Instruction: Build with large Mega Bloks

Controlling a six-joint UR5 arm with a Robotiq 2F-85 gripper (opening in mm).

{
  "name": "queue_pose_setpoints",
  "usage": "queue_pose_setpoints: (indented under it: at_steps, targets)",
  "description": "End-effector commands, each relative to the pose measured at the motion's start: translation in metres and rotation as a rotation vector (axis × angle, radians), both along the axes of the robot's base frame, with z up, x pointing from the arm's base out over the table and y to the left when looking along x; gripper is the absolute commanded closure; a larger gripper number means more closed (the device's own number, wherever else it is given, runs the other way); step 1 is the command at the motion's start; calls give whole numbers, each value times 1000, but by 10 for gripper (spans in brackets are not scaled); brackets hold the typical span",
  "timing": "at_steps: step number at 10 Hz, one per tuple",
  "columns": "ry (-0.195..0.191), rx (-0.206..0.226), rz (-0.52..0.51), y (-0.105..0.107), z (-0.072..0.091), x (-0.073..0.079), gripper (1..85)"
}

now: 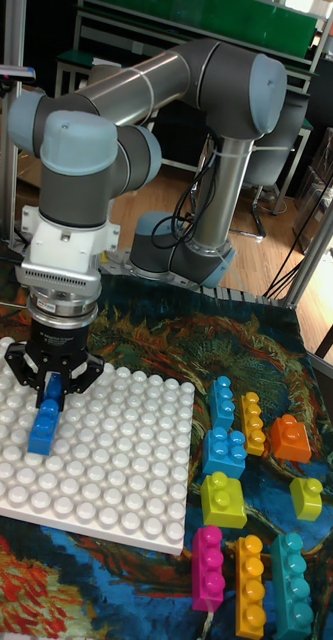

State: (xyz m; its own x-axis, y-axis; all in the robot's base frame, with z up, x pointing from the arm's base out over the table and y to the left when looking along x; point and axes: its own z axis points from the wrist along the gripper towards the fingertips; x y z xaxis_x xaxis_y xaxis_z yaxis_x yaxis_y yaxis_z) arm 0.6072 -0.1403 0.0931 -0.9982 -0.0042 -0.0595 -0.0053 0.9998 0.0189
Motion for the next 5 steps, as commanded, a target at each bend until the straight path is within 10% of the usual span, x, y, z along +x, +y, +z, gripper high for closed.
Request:
queue_pose_setpoints:
  at_steps: [1,5]
  targets:
    - [-1,1,-13,-3,-4,3,843]
    - [-6,6,-19,-1,-6,6,843]
